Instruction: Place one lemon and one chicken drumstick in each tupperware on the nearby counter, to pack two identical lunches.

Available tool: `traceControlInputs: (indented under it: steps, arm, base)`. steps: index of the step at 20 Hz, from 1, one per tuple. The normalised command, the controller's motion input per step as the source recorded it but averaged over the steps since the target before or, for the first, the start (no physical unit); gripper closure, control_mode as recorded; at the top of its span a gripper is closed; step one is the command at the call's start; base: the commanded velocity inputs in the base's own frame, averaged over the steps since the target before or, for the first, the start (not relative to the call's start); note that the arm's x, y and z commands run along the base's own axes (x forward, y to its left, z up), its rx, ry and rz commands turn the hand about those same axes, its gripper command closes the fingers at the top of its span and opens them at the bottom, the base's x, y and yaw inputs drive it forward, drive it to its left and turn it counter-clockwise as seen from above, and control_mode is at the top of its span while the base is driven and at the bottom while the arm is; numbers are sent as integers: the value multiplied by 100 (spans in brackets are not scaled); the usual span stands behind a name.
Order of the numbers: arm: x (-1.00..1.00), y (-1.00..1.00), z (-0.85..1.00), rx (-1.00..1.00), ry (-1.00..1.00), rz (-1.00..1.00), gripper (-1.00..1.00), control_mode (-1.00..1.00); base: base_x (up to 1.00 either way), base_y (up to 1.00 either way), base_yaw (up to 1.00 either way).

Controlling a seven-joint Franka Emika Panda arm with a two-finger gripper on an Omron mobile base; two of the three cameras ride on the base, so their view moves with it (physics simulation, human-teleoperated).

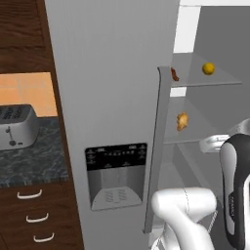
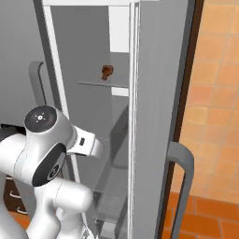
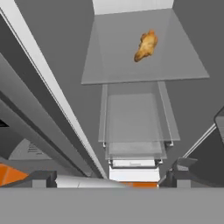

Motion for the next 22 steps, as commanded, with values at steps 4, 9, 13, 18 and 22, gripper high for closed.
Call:
traceControlInputs:
  steps: [4,9,13,18,22]
  arm:
    - [0,0,0,0,0,0,-100,100]
    - [-2,0,51,-4,1,1,-100,-100]
    - [7,0,100,-12,-1,0,-100,-100]
    - [38,-10,95,-6,-7,3,-100,-100]
    - [58,-13,60,0,0,4,-100,-100]
  base:
    - [40,-5,12]
    - [0,0,0]
    - [0,0,0]
    - [0,0,0]
    - [0,0,0]
